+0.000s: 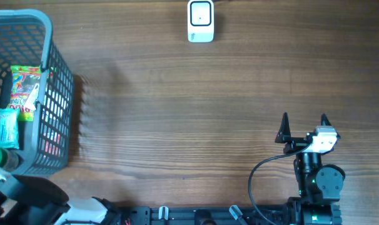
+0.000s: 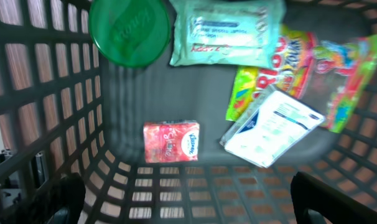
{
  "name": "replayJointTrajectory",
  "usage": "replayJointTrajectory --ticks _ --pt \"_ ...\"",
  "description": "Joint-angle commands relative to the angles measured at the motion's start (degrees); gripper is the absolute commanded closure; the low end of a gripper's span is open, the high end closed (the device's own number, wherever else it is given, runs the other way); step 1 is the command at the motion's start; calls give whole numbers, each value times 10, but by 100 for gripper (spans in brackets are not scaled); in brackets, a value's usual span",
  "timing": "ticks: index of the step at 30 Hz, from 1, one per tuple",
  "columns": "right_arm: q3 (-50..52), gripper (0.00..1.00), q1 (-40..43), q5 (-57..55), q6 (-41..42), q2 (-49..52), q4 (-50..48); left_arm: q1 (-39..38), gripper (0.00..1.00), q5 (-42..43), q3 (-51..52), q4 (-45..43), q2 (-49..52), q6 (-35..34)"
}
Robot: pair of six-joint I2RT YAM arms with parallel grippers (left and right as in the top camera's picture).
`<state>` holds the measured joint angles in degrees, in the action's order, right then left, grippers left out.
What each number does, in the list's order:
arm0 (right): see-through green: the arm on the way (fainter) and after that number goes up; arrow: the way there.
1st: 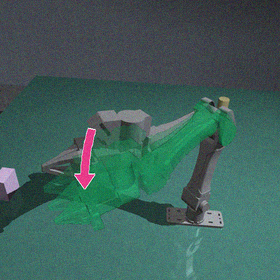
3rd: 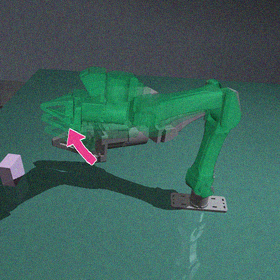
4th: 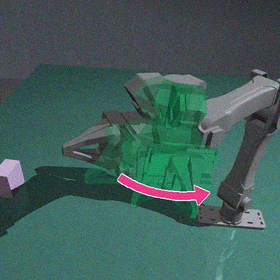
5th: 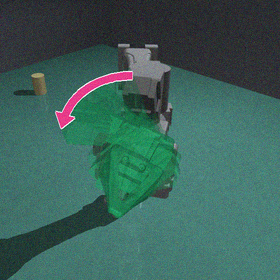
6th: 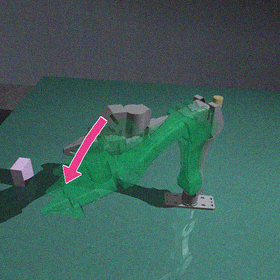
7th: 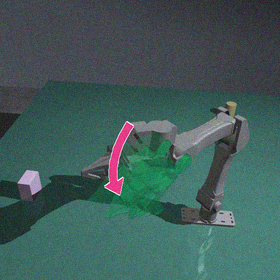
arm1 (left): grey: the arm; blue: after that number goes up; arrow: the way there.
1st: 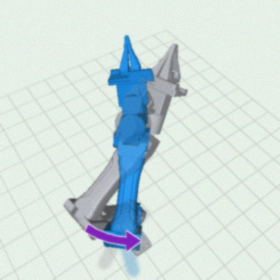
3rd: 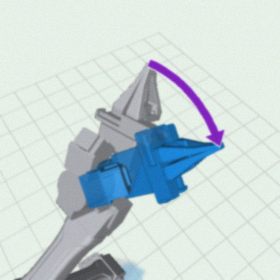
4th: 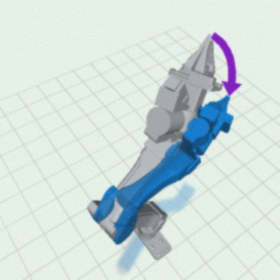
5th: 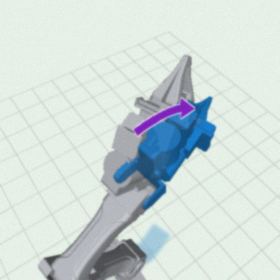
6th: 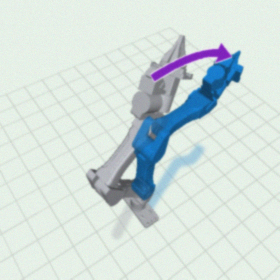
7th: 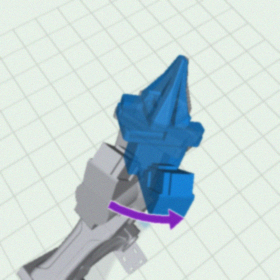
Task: Scan the item barcode
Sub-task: 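Reach the left gripper into the basket and grasp the pink snack pack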
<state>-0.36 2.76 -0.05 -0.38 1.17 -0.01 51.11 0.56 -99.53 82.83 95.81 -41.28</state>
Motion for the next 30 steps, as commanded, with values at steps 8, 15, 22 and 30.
replayJointTrajectory --ticks 8,15,22,30 --pt "1 0 -3 1 -10 -4 -3 -44 0 44 138 -81 19 -14" --pt "1 0 -3 1 -10 -4 -3 -86 0 11 212 -115 19 -70" --pt "1 0 -3 1 -10 -4 -3 -86 0 -12 291 -200 34 -70" --pt "1 0 -3 1 -10 -4 -3 -86 0 -10 296 -236 104 -70"
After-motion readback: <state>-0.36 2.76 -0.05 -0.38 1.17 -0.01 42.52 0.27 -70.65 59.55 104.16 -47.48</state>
